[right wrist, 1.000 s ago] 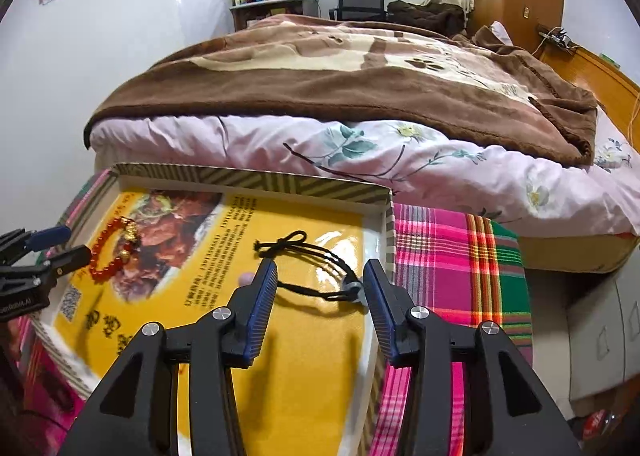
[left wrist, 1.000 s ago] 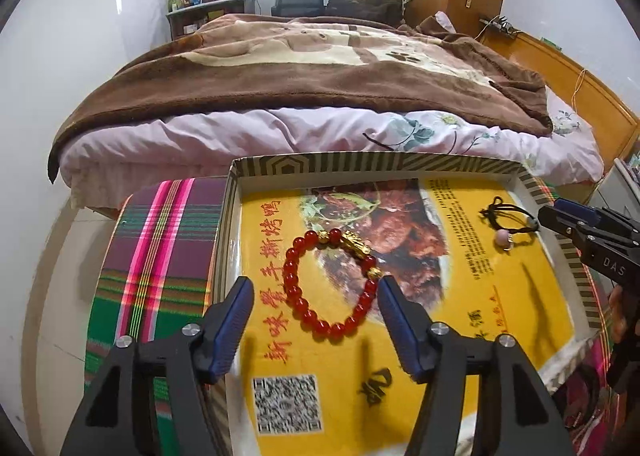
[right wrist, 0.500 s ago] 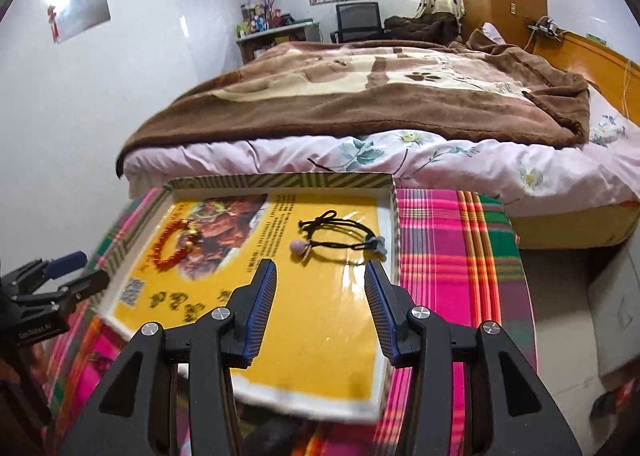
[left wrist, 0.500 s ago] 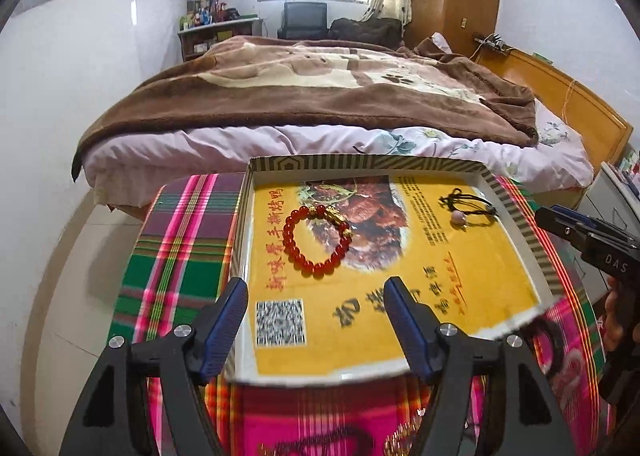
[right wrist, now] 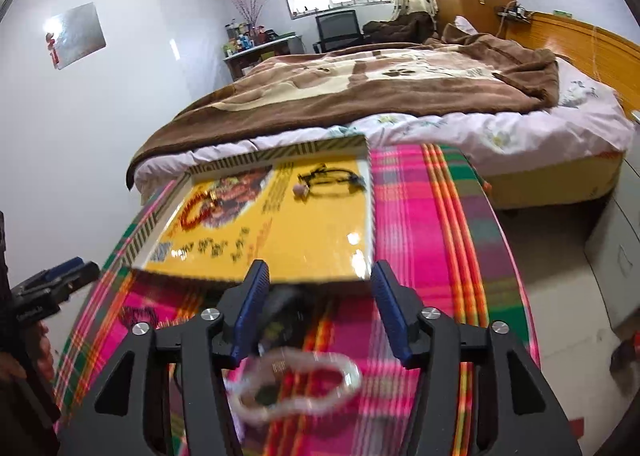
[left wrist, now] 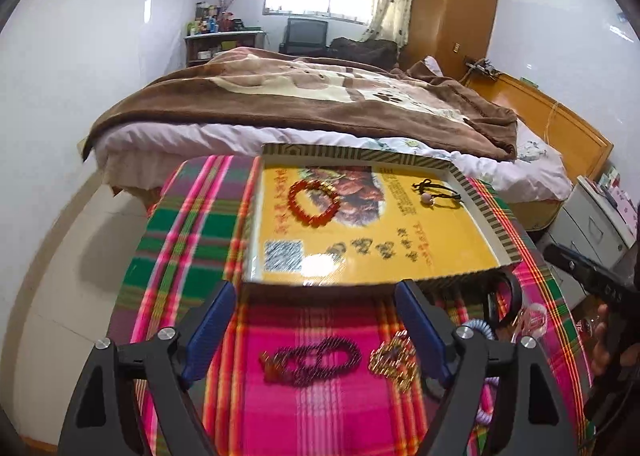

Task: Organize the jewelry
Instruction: 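Withdraw both open tools from the box back toward the remaining jewelry, then grasp the white translucent bangle with the right tool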

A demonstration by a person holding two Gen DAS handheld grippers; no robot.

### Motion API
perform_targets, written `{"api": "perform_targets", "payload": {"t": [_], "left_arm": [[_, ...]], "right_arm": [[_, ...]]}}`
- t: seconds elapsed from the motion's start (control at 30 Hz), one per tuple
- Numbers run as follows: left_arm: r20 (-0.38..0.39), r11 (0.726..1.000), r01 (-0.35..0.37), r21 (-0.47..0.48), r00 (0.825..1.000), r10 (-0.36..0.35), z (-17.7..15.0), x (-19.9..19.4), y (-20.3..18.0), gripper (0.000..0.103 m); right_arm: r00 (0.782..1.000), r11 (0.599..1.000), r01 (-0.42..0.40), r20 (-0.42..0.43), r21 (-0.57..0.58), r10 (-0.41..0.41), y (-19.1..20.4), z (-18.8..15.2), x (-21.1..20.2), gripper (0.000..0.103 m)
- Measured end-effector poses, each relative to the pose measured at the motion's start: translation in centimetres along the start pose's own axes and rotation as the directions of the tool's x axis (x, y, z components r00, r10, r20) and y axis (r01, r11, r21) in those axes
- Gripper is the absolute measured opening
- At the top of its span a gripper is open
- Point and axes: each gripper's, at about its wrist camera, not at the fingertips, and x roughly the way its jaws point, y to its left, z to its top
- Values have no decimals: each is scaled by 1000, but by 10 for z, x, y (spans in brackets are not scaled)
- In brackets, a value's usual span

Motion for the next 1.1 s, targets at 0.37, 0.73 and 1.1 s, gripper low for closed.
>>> {"api": "perform_targets", "payload": {"t": [0.37, 0.73, 1.1], "left_arm": [[-14, 999, 13, -34, 1000, -14, -42, -13, 17, 83], [-44, 997, -5, -72, 999, 2, -58, -12, 30, 83], [-57, 996, -13, -88, 998, 8, -64, -10, 36, 83]], "right_arm": [[995, 992, 48, -91, 119, -37, -22, -47, 3, 60], [977, 990, 98, -201, 98, -77, -15, -40, 22, 61], [965, 991, 39, -261, 126, -5, -14, -38, 20, 37]]}}
